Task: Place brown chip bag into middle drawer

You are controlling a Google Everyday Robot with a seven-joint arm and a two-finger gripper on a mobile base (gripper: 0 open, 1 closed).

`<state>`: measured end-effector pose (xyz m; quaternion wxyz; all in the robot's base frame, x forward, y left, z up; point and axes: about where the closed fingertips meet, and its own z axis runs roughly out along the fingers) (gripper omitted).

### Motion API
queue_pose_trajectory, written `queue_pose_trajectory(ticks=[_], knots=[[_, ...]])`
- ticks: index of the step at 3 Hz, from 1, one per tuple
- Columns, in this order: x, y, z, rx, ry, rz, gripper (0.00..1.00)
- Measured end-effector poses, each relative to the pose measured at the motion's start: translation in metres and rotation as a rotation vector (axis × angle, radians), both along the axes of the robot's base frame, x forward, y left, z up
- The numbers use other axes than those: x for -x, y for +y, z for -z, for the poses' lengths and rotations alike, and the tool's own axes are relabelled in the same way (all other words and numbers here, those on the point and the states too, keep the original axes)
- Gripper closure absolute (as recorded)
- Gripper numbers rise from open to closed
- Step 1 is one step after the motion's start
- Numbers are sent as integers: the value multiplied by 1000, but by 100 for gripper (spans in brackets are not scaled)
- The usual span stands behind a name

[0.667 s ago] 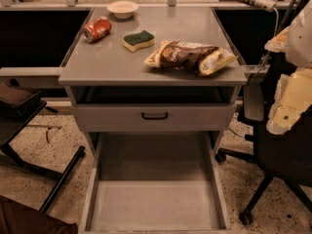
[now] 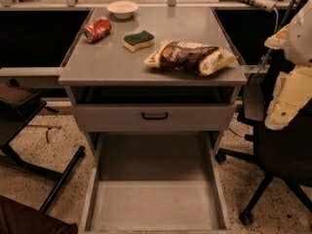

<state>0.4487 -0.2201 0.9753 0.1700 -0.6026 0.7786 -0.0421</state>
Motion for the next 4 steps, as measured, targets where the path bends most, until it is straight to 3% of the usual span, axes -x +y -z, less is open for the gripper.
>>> queue_pose_trajectory(ticks=[1,2,3,4], knots=[[-43,-12,3,25,-60,-8,0],[-113,-28,14,65,-113,18,0],[-184,-36,38,62,-125,55,0],[-184,-36,38,62,-125,55,0]])
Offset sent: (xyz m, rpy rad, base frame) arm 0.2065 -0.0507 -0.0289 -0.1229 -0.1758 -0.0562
